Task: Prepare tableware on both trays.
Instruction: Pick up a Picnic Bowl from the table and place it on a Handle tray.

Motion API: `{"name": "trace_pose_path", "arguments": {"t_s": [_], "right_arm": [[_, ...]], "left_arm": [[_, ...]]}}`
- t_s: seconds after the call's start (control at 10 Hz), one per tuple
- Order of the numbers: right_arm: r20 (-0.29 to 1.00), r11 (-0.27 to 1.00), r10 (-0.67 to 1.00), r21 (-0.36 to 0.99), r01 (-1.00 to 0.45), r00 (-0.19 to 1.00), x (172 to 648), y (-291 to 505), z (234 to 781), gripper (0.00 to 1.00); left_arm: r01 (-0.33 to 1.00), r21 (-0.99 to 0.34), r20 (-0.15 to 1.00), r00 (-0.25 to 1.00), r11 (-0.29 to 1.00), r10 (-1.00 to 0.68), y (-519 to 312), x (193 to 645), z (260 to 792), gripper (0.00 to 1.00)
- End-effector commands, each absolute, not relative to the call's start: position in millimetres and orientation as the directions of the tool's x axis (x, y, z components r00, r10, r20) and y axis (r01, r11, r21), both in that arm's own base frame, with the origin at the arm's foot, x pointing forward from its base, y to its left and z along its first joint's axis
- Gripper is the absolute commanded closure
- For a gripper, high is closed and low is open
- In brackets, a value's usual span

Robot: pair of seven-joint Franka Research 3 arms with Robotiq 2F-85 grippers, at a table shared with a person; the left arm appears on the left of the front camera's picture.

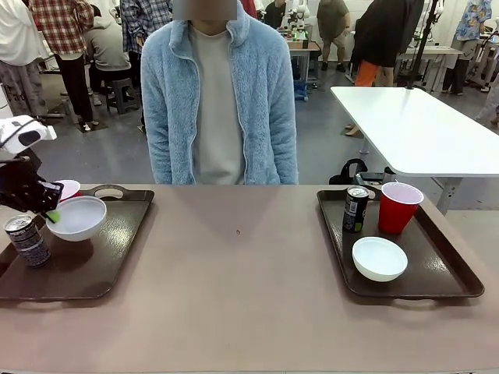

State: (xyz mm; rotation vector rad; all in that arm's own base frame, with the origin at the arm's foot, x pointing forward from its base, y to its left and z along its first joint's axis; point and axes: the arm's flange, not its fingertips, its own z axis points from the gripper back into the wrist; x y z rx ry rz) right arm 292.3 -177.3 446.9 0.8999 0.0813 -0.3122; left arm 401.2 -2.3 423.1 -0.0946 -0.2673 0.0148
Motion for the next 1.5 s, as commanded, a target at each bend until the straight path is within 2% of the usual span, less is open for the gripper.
{"name": "trace_pose_path", "arguments": {"t_s": [0.0, 0.5, 0.7, 0.8, 0.9, 1.0, 1.1, 1.2, 1.3, 1.4], "right_arm": [[-0.199, 0.578, -0.233, 0.759, 0.3, 0.952, 292, -177, 447, 0.0], [-0.199, 0.578, -0.233, 0.759, 0.3, 0.952, 292, -177, 447, 0.0], [-0.199, 0.578, -0.233, 0.759, 0.3, 0.952, 292, -177, 447, 0.0], [-0.199, 0.578, -0.233, 0.759, 0.3, 0.952, 292, -177, 447, 0.0], [-0.199, 0.578, -0.233, 0.759, 0.3, 0.952, 292, -177, 447, 0.0], [-0.199, 0.578, -0.233, 0.759, 0.3, 0.952, 292, -177, 447, 0.0], [-0.199, 0.578, -0.233, 0.759, 0.3, 0.952, 292, -177, 447, 0.0], [-0.199, 0.578, -0.233, 0.759, 0.3, 0.952, 292, -177, 447, 0.0], [-0.199, 0.578, -0.233, 0.759, 0.3, 0.952, 292, -177, 447, 0.0], [-0.199, 0.578, -0.233, 0.759, 0.3, 0.952, 292, -177, 447, 0.0]], "left_arm": [[-0.027, -0.047, 0.232, 0.972, 0.999, 0.037, -6, 360, 378, 1.0], [-0.001, 0.035, 0.137, 0.991, 0.999, -0.004, -15, 354, 332, 1.0], [0.017, 0.02, 0.123, 0.992, 1.0, -0.02, -18, 352, 327, 1.0], [0.027, 0.011, 0.118, 0.993, 1.0, -0.028, -18, 351, 330, 0.38], [0.034, 0.013, 0.114, 0.993, 0.999, -0.035, -18, 351, 334, 0.38], [0.047, 0.011, 0.115, 0.992, 0.999, -0.048, -19, 348, 341, 0.0], [0.073, 0.008, 0.117, 0.99, 0.997, -0.073, -23, 344, 351, 0.35], [0.093, 0.008, 0.123, 0.988, 0.996, -0.093, -28, 339, 365, 0.0], [0.117, -0.003, 0.123, 0.986, 0.993, -0.115, -34, 332, 380, 0.15], [0.141, -0.007, 0.121, 0.983, 0.99, -0.139, -40, 326, 393, 0.0]]}}
